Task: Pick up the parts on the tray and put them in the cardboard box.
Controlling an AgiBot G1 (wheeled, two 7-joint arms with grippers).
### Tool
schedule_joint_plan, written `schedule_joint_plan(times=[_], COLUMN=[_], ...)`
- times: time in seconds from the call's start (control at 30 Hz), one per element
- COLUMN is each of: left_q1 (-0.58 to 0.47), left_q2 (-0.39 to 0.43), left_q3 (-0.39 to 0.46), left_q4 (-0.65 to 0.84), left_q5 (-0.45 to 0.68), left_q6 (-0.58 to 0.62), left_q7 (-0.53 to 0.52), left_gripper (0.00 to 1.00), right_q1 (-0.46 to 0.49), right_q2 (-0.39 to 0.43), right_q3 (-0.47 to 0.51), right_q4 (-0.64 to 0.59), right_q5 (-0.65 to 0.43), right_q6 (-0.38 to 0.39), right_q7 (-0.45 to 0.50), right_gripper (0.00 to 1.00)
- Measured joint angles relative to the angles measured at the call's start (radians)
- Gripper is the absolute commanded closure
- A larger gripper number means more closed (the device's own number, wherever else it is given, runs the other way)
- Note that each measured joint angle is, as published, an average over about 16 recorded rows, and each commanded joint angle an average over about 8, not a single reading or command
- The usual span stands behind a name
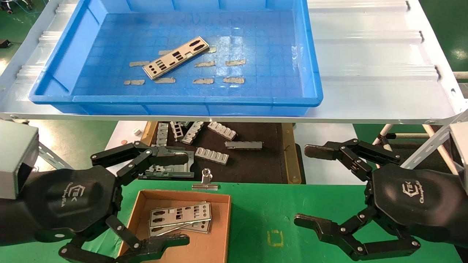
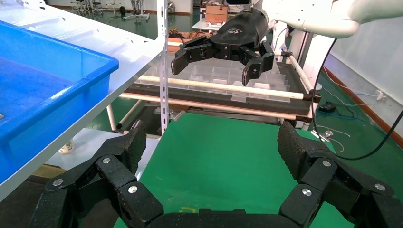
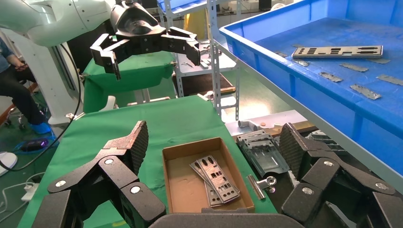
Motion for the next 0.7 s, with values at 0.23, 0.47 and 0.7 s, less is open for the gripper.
schedule_joint_plan(times=[0.23,0.47,0.7], left_q1=[0.0,0.0,-0.015], left_q2=[0.0,0.0,0.011], left_q3=[0.0,0.0,0.0], left_q4=[0.0,0.0,0.017], left_q5=[0.0,0.0,0.015], left_q6=[0.0,0.0,-0.03], left_q7=[0.0,0.0,-0.002], left_gripper=[0.0,0.0,0.0], right_q1=[0.0,0.0,0.0], right_q2=[0.0,0.0,0.0], right_q3=[0.0,0.0,0.0], right_q4=[0.0,0.0,0.0], right_q5=[0.0,0.0,0.0], right_q6=[0.0,0.0,0.0], right_q7=[0.0,0.0,0.0], right_gripper=[0.0,0.25,1.0])
